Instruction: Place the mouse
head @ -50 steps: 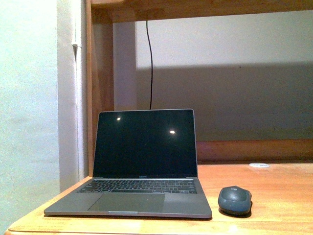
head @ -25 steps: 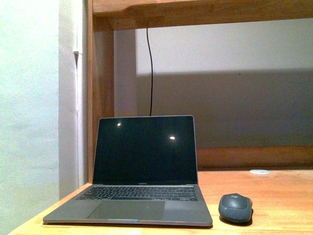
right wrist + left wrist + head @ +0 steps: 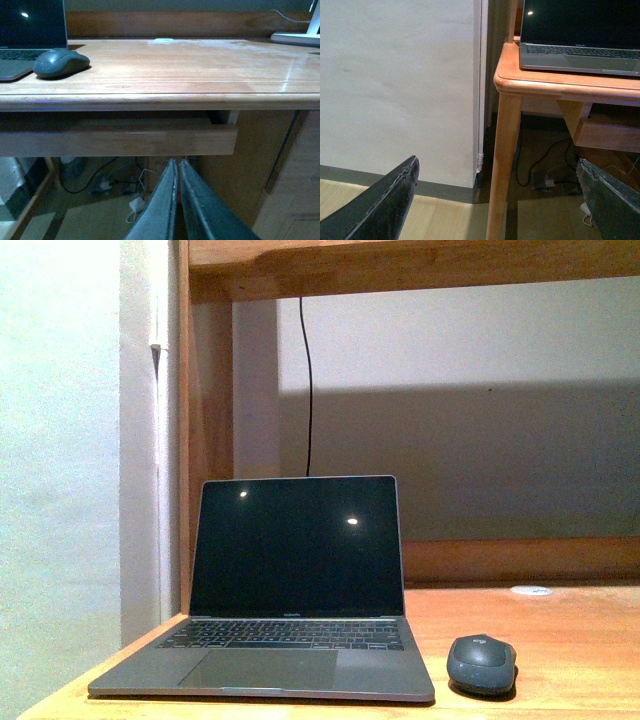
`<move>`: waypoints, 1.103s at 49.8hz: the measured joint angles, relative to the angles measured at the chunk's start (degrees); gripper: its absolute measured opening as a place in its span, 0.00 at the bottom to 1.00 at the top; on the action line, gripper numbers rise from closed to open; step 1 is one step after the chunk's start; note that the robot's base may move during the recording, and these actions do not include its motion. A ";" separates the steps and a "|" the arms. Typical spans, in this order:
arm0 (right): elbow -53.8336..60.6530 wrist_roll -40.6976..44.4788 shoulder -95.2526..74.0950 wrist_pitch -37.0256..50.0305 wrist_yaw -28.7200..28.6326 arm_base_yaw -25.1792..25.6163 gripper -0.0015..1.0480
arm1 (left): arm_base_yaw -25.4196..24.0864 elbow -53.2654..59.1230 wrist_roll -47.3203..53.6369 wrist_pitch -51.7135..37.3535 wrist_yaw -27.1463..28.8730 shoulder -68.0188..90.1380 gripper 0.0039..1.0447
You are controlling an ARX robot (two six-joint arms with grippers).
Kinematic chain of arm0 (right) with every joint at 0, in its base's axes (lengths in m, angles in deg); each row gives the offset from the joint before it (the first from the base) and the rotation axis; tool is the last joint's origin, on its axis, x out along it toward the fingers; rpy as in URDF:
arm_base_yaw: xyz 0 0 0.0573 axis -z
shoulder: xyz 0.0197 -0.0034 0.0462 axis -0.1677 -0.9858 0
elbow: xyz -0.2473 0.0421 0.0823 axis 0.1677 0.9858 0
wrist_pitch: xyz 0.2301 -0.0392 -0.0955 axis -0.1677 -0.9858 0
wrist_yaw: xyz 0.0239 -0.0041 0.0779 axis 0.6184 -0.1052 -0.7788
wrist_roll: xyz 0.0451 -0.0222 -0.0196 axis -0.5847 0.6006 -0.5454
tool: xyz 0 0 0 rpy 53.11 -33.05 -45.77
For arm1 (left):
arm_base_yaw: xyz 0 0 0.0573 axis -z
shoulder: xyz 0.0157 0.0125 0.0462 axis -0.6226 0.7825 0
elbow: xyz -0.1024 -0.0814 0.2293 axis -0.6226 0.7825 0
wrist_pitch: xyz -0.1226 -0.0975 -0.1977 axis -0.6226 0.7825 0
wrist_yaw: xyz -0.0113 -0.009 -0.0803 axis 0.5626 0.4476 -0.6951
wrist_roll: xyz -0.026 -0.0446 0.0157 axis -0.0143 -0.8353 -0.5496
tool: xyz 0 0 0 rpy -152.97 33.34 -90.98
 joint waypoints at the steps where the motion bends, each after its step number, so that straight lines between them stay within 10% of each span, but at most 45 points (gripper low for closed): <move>1: 0.00 0.00 0.00 0.00 0.00 0.00 0.13 | 0.00 0.00 0.00 0.00 0.00 0.00 0.93; 23: 0.00 -0.07 0.00 0.00 0.00 0.00 0.94 | 0.00 0.00 0.00 0.00 0.00 0.00 0.93; 55: 0.00 -0.04 0.00 0.00 0.00 0.00 0.93 | 0.00 0.00 0.00 0.00 0.00 0.00 0.93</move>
